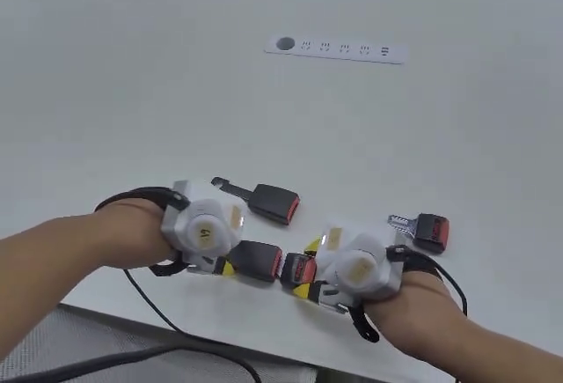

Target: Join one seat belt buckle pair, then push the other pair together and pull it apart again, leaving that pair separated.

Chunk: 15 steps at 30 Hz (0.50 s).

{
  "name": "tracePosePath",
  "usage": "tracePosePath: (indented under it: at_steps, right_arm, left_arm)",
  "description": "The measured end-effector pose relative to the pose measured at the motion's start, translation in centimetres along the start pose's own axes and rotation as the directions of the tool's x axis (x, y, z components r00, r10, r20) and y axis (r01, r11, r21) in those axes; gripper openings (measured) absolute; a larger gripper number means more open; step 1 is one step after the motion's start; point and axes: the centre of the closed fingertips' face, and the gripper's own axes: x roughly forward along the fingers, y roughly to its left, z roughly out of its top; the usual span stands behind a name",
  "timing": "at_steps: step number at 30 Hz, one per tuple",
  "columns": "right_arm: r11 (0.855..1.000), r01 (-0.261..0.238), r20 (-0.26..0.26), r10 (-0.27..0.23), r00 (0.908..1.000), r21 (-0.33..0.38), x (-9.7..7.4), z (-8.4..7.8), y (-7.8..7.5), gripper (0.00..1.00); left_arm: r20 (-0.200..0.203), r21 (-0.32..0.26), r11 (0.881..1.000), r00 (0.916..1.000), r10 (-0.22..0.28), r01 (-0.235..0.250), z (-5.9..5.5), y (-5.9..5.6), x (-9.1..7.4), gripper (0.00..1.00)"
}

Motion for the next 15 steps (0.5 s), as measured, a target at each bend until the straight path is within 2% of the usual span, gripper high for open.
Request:
tracePosePath:
  at_steps: [6, 9, 12, 15]
  right_arm:
    - [1.000, 0.023, 0.021, -0.023, 0.9995, -0.005, -1.1, 0.7, -0.6, 0.32]
    - [0.999, 0.037, 0.033, -0.037, 0.9988, -0.004, -1.8, 1.0, -0.9, 0.32]
    - [0.999, 0.045, 0.035, -0.045, 0.9984, 0.003, -2.2, 0.6, -1.3, 0.30]
    - [0.998, 0.060, 0.016, -0.060, 0.9981, -0.003, -2.6, -0.6, -2.0, 0.29]
  left_arm:
    - [0.021, 0.003, 1.000, 0.9996, 0.017, -0.017, 1.0, 0.2, -0.8, 0.38]
    - [0.022, 0.019, 0.999, 0.9993, 0.031, -0.031, 1.3, 0.8, -0.9, 0.38]
    - [0.028, 0.016, 0.999, 0.9988, 0.042, -0.042, 1.6, 1.6, -1.0, 0.39]
    - [0.029, 0.019, 0.999, 0.9983, 0.050, -0.051, 1.8, 2.6, -0.8, 0.39]
